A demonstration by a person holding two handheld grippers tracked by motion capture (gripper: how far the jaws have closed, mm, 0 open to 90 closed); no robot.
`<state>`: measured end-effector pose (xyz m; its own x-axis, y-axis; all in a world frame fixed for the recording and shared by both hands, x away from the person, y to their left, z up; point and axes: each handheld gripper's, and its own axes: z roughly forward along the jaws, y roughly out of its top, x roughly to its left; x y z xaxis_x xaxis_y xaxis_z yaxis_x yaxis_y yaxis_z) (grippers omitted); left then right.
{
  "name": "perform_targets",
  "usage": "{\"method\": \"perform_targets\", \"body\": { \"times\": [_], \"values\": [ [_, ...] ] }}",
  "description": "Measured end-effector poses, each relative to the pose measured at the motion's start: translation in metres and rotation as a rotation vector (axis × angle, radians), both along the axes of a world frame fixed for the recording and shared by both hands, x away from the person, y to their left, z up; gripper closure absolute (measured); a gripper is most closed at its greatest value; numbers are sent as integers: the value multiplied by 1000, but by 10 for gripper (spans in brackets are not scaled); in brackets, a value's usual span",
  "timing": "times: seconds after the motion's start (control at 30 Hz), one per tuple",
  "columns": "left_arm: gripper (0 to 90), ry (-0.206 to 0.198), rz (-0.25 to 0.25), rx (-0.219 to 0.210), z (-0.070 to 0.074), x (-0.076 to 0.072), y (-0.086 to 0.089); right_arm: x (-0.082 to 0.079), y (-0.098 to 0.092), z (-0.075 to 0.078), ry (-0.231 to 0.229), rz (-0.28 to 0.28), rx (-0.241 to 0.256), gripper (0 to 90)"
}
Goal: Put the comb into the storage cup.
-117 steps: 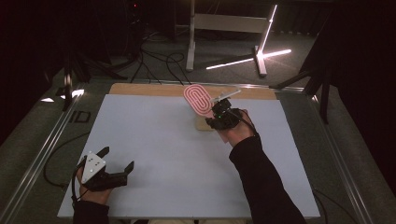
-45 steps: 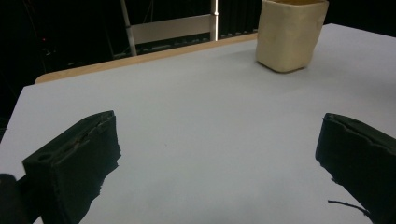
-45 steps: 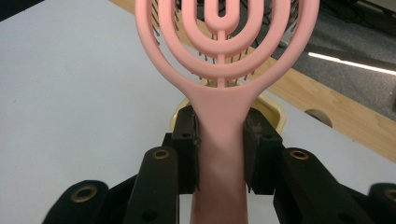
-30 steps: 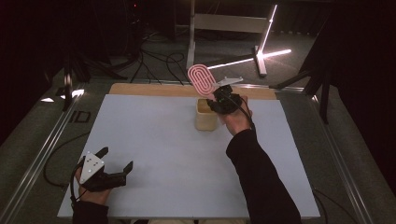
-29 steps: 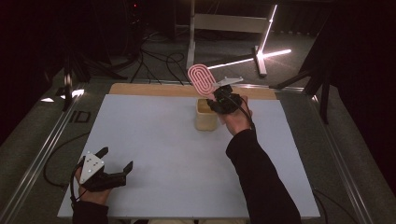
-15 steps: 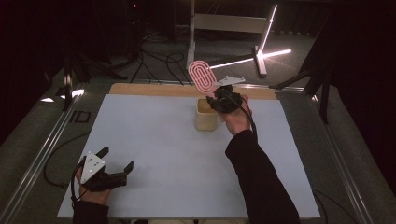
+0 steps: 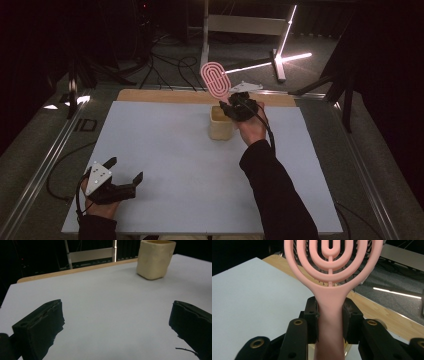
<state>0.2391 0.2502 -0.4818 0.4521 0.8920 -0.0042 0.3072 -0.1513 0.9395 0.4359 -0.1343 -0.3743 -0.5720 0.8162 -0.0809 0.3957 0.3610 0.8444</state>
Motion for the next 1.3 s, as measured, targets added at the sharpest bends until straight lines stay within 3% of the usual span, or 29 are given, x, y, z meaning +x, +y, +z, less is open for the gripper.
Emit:
{"method": "perform_targets", "body": {
  "times": [0.13,0.3,0.5,0.63,0.9,1.03,1.3],
  "values": [
    [1,2,8,-42,4,5,1,-1,1,-2,-11,-1,11,698],
    [1,0,7,-40,11,12,-4,-1,2,-3,-23,-2,19,698],
    [1,2,-1,-82,30,34,-16,-2,3,-2,-50,2,29,699],
    [1,-5,-28,-112,49,57,-29,-3,5,-2,-63,4,39,699],
    [1,-21,-70,-114,72,87,-54,-6,9,-5,-86,14,50,699],
    [1,-14,-72,-107,78,99,-63,-8,10,-6,-90,17,53,699],
    [1,3,-82,-134,86,118,-74,-9,9,-8,-99,21,56,699]
  ]
}}
